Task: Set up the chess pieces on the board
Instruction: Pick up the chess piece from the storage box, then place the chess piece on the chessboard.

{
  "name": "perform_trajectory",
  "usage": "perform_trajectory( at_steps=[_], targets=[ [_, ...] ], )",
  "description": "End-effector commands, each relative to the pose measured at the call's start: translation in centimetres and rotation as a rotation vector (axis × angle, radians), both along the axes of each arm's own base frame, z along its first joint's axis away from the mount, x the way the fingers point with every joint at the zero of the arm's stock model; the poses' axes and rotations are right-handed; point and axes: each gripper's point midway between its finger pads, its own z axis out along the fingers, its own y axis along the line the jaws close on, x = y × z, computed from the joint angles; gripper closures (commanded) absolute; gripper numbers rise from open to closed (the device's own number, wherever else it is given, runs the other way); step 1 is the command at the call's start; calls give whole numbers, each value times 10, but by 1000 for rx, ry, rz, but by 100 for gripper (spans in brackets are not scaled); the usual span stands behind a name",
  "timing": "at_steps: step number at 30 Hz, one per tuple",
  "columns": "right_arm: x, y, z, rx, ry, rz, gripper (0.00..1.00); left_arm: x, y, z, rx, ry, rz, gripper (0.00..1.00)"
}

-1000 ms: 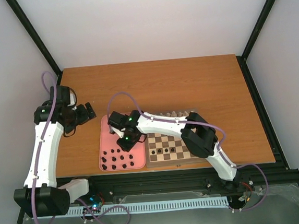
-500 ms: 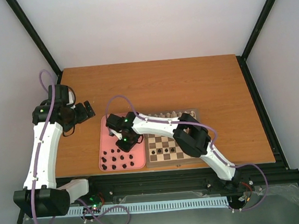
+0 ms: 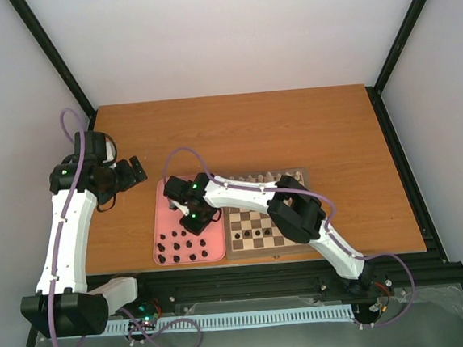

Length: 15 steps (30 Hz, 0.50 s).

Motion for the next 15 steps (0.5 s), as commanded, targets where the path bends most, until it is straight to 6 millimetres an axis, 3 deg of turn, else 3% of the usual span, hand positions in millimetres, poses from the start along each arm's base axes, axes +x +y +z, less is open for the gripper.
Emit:
perform_trajectory(
  at_steps=[1, 5, 8, 13, 15],
  targets=[
    [13, -1, 24, 23, -66, -18, 97, -3, 3, 6, 13, -22, 1, 0],
    [28, -15, 57, 54, -122, -85, 97, -4, 3, 1, 13, -16, 1, 0],
    [39, -36, 80, 67, -156, -146, 97, -4, 3, -11, 13, 5, -4, 0],
    [43, -95, 96, 21, -193, -228, 97, -11, 0, -36, -3, 53, -6, 0],
    [36, -121, 90, -6, -177, -257, 97, -12, 0, -40, -4, 55, -8, 0]
  ],
)
